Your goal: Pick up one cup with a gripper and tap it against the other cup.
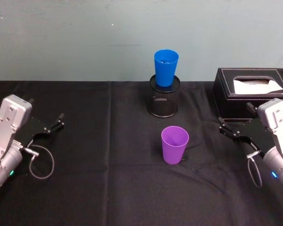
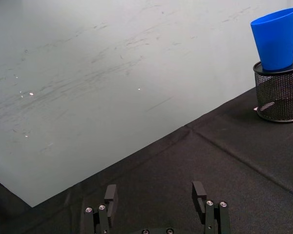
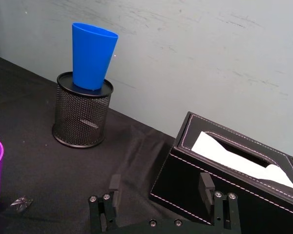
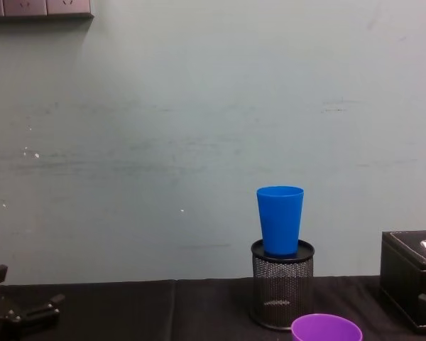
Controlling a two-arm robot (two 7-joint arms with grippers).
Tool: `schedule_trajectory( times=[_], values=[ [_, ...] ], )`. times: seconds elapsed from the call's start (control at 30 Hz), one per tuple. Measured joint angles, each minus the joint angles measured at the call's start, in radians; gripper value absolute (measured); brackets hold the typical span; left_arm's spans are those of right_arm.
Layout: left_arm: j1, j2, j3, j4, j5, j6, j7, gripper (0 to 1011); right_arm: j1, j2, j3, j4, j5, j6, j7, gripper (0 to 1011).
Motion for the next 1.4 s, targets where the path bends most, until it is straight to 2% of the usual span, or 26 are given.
schedule_trajectory(
  times=[1.4],
  values=[
    [0.0,0.0,0.0,0.0,0.0,0.0,0.0,1000,0.0,0.0,0.0,0.0,0.0,0.0,0.0,1003]
  ],
)
